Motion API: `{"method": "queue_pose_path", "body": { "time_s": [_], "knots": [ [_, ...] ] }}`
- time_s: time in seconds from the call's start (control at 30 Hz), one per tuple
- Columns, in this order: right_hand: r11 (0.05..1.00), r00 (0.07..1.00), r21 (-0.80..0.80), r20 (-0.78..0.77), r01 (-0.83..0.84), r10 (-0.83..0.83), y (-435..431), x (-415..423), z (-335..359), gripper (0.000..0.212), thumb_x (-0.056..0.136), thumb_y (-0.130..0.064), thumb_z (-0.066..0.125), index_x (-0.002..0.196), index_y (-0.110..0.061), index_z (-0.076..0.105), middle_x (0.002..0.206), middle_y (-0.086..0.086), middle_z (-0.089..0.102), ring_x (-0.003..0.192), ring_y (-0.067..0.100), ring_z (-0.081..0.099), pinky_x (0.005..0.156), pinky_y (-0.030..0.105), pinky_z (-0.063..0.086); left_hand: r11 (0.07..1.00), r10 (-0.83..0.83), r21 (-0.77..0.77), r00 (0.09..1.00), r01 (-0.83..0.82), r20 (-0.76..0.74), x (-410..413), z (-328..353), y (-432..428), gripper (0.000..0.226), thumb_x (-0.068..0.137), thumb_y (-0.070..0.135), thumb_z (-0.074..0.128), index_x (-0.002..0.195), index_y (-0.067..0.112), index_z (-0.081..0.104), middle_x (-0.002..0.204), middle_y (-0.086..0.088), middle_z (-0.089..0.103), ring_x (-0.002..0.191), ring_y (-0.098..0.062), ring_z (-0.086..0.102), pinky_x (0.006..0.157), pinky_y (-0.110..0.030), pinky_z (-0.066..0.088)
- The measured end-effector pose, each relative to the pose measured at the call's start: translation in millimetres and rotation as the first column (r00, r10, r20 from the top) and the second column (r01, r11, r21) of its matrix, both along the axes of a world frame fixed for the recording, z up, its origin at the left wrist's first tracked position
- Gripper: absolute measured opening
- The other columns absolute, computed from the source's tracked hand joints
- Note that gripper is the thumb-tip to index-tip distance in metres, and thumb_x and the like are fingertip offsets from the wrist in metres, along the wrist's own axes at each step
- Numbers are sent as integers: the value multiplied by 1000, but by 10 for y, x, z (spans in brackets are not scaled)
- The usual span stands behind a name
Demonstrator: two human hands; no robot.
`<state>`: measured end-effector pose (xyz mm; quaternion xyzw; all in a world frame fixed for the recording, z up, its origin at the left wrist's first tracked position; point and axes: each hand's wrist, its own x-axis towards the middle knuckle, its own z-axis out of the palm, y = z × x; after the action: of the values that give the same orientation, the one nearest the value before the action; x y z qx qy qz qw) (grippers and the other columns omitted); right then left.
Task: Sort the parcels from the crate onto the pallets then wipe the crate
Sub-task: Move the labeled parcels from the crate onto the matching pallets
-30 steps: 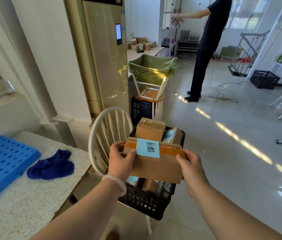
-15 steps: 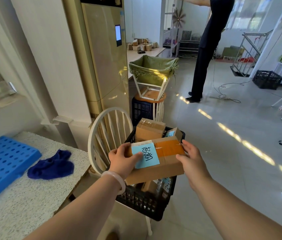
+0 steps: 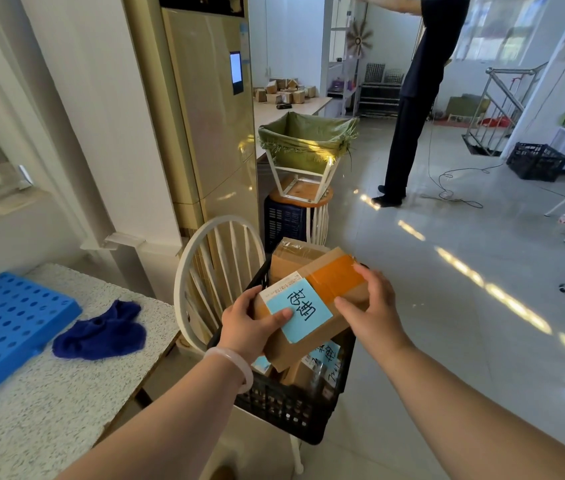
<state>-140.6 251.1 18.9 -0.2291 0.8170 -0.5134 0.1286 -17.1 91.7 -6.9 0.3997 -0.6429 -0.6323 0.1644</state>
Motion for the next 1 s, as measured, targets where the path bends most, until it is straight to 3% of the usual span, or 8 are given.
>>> {"method": "queue_pose_path", "body": {
  "time_s": [0.17, 0.33, 0.47, 0.57, 0.7, 0.83, 0.9, 1.0],
  "knots": [
    [999, 992, 17, -121, -34, 36, -45, 151, -142, 75, 83, -31, 76, 134, -55, 27, 158, -19, -10, 149, 23, 6, 100, 37, 48, 997, 67, -40, 998, -67, -7, 65, -8, 101, 77, 52, 54, 90, 118, 45, 50, 132, 1, 47, 115, -21, 55, 88, -45, 58],
    [988, 971, 77, -191, -133, 145, -164, 252, -105, 73, 79, -35, 79, 128, -59, 31, 154, -25, -21, 150, 21, -1, 106, 40, 44, 985, 162, 70, 986, -159, -41, 171, -37, 46, 95, 15, 77, 83, 101, 58, 49, 129, 3, 51, 112, -24, 58, 79, -48, 60],
    [979, 943, 70, -263, -192, 204, -325, 322, -52, 71, 81, -35, 78, 132, -58, 33, 155, -21, -26, 150, 17, -7, 102, 20, 35, 980, 191, 65, 981, -188, -44, 276, 5, 1, 94, 15, 79, 81, 99, 54, 47, 126, 2, 53, 111, -23, 59, 80, -48, 59],
    [968, 926, 97, -284, -231, 249, -443, 391, -3, 76, 84, -32, 76, 142, -51, 31, 154, -21, -31, 150, 16, -6, 98, 21, 41, 970, 221, 116, 973, -213, -60, 364, 38, -53, 67, 50, 52, 91, 101, 44, 48, 121, 0, 55, 106, -24, 62, 76, -46, 61],
    [939, 884, 145, -318, -312, 343, -651, 495, 38, 80, 86, -32, 73, 147, -50, 24, 154, -22, -28, 149, 16, 4, 96, 24, 47, 979, 180, 114, 976, -166, -125, 469, 61, -199, 43, 81, 20, 77, 107, 33, 46, 107, 8, 55, 102, -22, 64, 78, -44, 61],
    [906, 859, 181, -292, -382, 420, -962, 689, 25, 80, 87, -35, 71, 149, -49, 21, 157, -22, -22, 150, 17, 6, 106, 33, 44, 990, 142, 24, 987, -140, -77, 738, 69, -422, 57, 84, 22, 73, 128, 42, 42, 120, 7, 54, 109, -23, 62, 79, -43, 61],
    [895, 844, 189, -301, -403, 444, -1147, 853, 20, 79, 87, -36, 70, 150, -46, 23, 158, -21, -20, 149, 15, 7, 108, 29, 39, 992, 110, -56, 993, -112, -31, 936, 56, -577, 72, 84, 30, 72, 140, 50, 31, 133, 4, 45, 118, -20, 54, 85, -40, 58],
    [874, 826, 172, -287, -454, 485, -1453, 1161, 28, 79, 87, -33, 72, 151, -41, 28, 161, -14, -17, 149, 14, 6, 109, 24, 32, 976, 92, -204, 994, -79, 55, 1304, 105, -776, 76, 92, 34, 64, 150, 46, 17, 131, 3, 36, 114, -10, 40, 79, -19, 46]
  ]
}}
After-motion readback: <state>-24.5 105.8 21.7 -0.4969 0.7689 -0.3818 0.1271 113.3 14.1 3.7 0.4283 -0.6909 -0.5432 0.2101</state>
